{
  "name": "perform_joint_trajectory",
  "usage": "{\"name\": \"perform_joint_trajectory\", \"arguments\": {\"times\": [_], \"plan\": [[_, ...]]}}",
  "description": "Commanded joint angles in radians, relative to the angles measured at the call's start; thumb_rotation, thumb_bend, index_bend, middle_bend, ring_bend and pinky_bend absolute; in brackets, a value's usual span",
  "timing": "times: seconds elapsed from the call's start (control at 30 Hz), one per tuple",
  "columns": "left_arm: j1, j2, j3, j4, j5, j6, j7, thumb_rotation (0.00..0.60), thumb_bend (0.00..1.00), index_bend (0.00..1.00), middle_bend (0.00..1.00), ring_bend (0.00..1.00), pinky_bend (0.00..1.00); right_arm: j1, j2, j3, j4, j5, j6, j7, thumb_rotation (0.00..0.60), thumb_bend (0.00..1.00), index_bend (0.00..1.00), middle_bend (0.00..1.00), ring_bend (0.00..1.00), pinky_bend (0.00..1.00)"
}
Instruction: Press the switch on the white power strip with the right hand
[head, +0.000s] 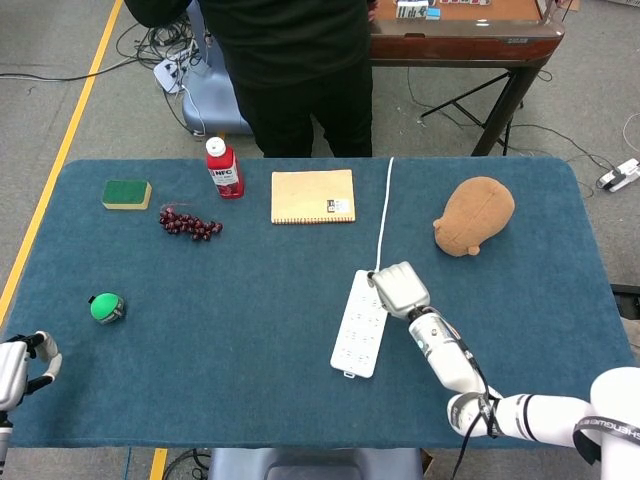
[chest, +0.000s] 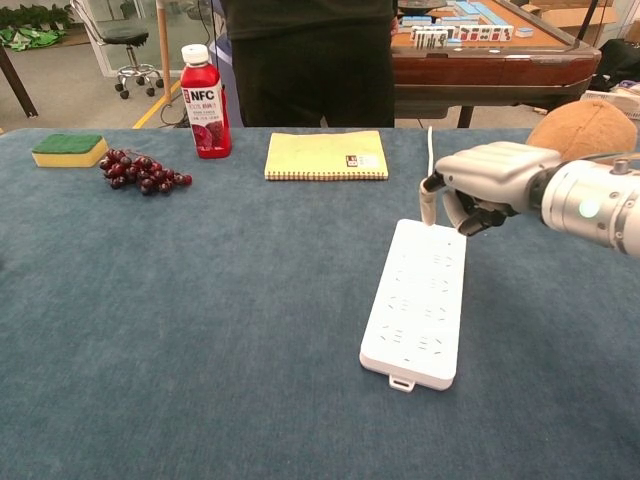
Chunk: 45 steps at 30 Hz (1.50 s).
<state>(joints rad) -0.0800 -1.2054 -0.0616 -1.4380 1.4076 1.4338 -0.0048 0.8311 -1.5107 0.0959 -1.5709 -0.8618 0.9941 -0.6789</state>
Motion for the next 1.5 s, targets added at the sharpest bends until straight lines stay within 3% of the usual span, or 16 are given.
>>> {"name": "perform_joint_trajectory", "arguments": {"times": [0.03,0.23,0.3,0.4,0.53,0.67,0.97,1.17,1.5], "plan": [[-0.001,-0.002,0.002,0.001,0.001,-0.003,0.003,0.600,0.50,0.68,0.63,0.55,0.81,-0.030,0.061,-0.013,-0.079,-0.041,0.056,-0.005,0.600,0.87,0.39,0.99,1.00,1.00],[-0.003,-0.005,0.005,0.001,0.006,-0.004,0.005,0.600,0.50,0.68,0.63,0.55,0.81,-0.104,0.166,-0.063,-0.196,-0.099,0.146,-0.004,0.600,0.72,0.39,0.81,0.98,1.00],[-0.003,-0.005,0.004,0.000,0.007,-0.001,0.004,0.600,0.50,0.67,0.63,0.55,0.81,-0.132,0.197,-0.081,-0.223,-0.130,0.176,0.010,0.600,0.62,0.39,0.71,0.89,0.99],[-0.002,-0.005,0.003,-0.003,0.011,0.006,0.005,0.600,0.50,0.60,0.63,0.55,0.81,-0.189,0.251,-0.115,-0.265,-0.181,0.235,0.036,0.600,0.49,0.39,0.56,0.70,0.85],[0.001,-0.001,0.004,-0.015,0.024,0.022,0.010,0.600,0.50,0.48,0.63,0.55,0.81,-0.280,0.316,-0.168,-0.301,-0.279,0.324,0.092,0.600,0.42,0.39,0.42,0.49,0.59],[0.006,0.009,0.007,-0.037,0.039,0.041,0.025,0.600,0.50,0.47,0.63,0.55,0.81,-0.369,0.361,-0.218,-0.300,-0.395,0.413,0.156,0.600,0.41,0.39,0.41,0.46,0.51],[0.016,0.037,0.015,-0.094,0.054,0.060,0.048,0.600,0.50,0.48,0.63,0.55,0.81,-0.520,0.392,-0.262,-0.263,-0.507,0.548,0.268,0.600,0.41,0.39,0.41,0.46,0.51],[0.019,0.050,0.018,-0.119,0.056,0.062,0.057,0.600,0.50,0.49,0.63,0.55,0.81,-0.589,0.364,-0.246,-0.166,-0.546,0.580,0.384,0.600,0.41,0.39,0.41,0.46,0.51],[0.008,0.053,0.017,-0.124,0.056,0.044,0.047,0.600,0.50,0.49,0.63,0.55,0.81,-0.615,0.392,-0.202,-0.136,-0.548,0.531,0.455,0.600,0.41,0.39,0.41,0.45,0.51]]}}
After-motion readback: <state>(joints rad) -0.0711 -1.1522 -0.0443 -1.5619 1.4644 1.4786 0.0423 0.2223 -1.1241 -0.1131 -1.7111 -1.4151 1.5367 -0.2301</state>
